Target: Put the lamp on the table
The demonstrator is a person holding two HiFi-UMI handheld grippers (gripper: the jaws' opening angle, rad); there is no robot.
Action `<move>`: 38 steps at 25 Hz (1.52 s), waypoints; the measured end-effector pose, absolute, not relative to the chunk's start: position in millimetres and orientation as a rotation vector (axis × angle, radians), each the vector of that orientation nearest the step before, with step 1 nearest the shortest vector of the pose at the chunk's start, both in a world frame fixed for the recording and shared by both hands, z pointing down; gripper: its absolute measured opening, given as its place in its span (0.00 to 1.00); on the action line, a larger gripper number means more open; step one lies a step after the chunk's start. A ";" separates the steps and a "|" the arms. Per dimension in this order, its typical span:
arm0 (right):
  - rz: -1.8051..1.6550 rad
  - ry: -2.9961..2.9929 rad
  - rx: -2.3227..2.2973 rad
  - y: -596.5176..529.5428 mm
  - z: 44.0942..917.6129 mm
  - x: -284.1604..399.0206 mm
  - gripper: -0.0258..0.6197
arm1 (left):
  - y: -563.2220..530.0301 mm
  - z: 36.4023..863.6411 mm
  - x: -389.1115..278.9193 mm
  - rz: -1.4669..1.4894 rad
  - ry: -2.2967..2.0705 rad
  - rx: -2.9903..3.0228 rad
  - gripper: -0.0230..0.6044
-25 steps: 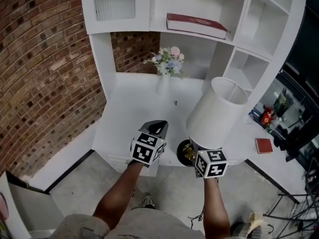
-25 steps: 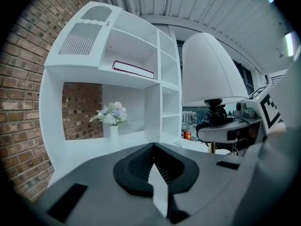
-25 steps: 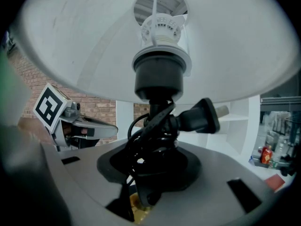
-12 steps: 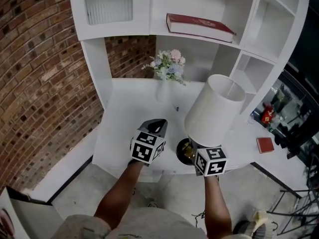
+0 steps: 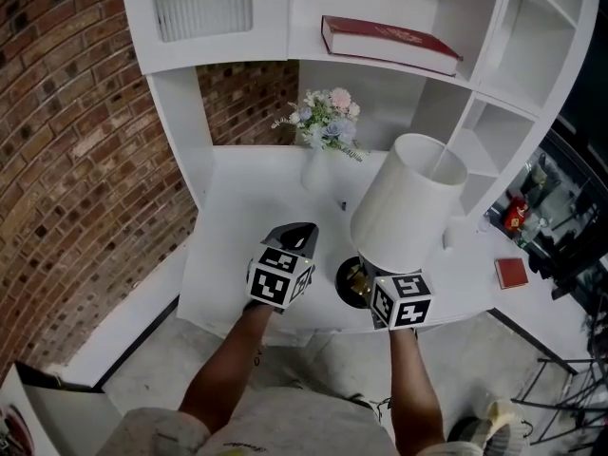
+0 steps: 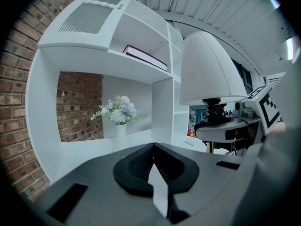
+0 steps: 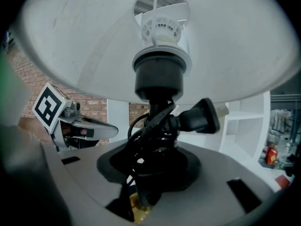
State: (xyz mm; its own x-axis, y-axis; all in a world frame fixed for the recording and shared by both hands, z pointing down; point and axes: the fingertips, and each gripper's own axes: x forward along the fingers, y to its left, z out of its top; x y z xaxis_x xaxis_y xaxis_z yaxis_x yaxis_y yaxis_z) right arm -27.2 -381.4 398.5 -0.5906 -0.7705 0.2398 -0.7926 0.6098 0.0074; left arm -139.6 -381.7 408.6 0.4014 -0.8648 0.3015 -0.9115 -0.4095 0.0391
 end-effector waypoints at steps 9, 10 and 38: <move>0.134 -2.648 1.208 -406.8 408.3 -27.5 0.25 | -399.2 419.5 -138.0 0.371 -1.636 2.405 0.03; 0.130 -2.658 1.191 -411.6 408.5 -27.6 0.25 | -402.8 419.7 -138.5 0.373 -1.651 2.393 0.03; 0.030 -2.892 0.328 -453.7 419.4 -118.2 0.25 | -384.9 422.0 -206.9 0.344 -2.265 1.762 0.03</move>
